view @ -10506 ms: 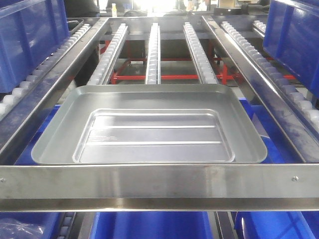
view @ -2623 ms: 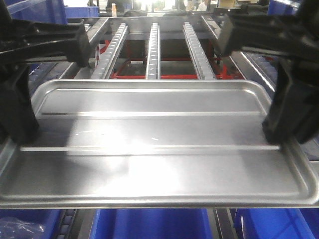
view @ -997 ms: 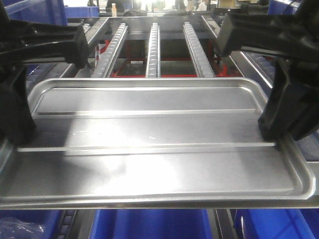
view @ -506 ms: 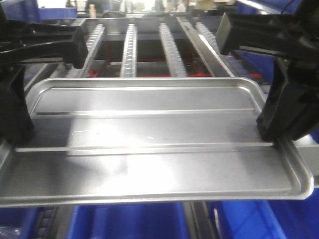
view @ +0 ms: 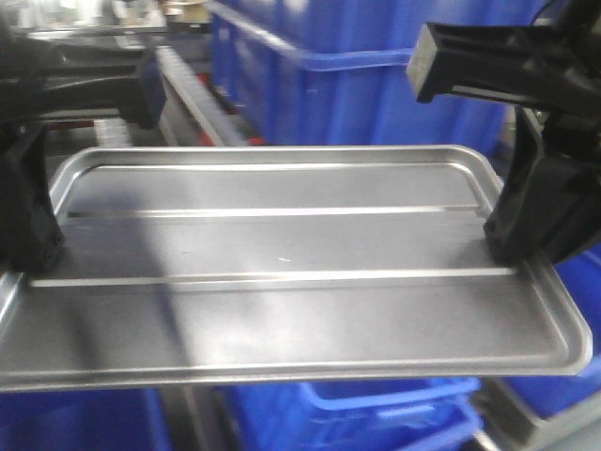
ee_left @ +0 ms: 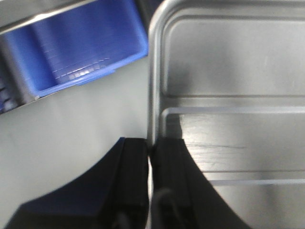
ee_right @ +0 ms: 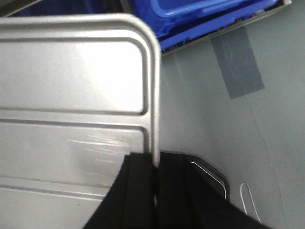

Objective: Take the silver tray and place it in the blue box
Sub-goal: 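Hold the tray level with both grippers while the base turns away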

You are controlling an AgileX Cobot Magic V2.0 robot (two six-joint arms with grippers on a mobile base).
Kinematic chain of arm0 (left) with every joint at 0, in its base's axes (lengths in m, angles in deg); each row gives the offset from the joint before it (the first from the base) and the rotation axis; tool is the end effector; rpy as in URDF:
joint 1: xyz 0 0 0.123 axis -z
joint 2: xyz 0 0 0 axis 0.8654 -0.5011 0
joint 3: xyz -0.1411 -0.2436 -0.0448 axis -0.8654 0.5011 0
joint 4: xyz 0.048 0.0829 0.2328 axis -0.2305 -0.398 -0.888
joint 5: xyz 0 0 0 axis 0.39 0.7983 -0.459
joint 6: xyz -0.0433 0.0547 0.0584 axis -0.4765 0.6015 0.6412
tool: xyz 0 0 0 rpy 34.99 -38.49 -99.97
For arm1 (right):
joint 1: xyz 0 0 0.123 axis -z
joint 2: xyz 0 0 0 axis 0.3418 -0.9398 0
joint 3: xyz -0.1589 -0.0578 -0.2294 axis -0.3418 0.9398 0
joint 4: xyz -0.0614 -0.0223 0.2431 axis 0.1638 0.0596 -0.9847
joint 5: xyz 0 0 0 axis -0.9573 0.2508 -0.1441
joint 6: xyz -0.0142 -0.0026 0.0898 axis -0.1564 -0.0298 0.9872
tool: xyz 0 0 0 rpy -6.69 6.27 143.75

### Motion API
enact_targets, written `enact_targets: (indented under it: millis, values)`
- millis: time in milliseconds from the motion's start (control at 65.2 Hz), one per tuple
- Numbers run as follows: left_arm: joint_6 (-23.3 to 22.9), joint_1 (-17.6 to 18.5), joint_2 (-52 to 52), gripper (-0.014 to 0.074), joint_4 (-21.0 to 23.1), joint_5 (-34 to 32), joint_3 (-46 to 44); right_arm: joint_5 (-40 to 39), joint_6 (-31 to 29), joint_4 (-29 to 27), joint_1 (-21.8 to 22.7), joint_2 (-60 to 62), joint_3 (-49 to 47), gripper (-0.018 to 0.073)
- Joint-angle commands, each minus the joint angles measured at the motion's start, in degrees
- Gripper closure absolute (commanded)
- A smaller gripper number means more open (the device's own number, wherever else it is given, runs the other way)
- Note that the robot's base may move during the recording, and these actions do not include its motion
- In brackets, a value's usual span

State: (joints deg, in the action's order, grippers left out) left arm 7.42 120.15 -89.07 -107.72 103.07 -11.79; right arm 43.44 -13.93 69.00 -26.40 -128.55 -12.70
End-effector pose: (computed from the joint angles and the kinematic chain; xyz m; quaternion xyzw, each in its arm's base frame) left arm 0.1375 -0.1841 0.2800 0.0326 0.9730 -0.0583 0.2207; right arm 0.1609 0.1474 0.2730 0.0107 0.9634 0.1283 0.2350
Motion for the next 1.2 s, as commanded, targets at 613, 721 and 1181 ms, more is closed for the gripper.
enact_targets:
  millis: [613,721,1181]
  values:
    - [-0.4,0.3,1.7,0.061,-1.3,-0.8,-1.4,-2.1,-0.3,1.4,0.0,1.6,-1.5,0.0503]
    - [-0.4,0.3,1.7,0.061,-1.3,-0.8,-1.4,-2.1,-0.3,1.4,0.0,1.6,-1.5,0.0503]
    - [-0.4,0.3,1.7,0.061,-1.3,-0.8,-1.4,-2.1,-0.3,1.4,0.0,1.6,-1.5,0.0503]
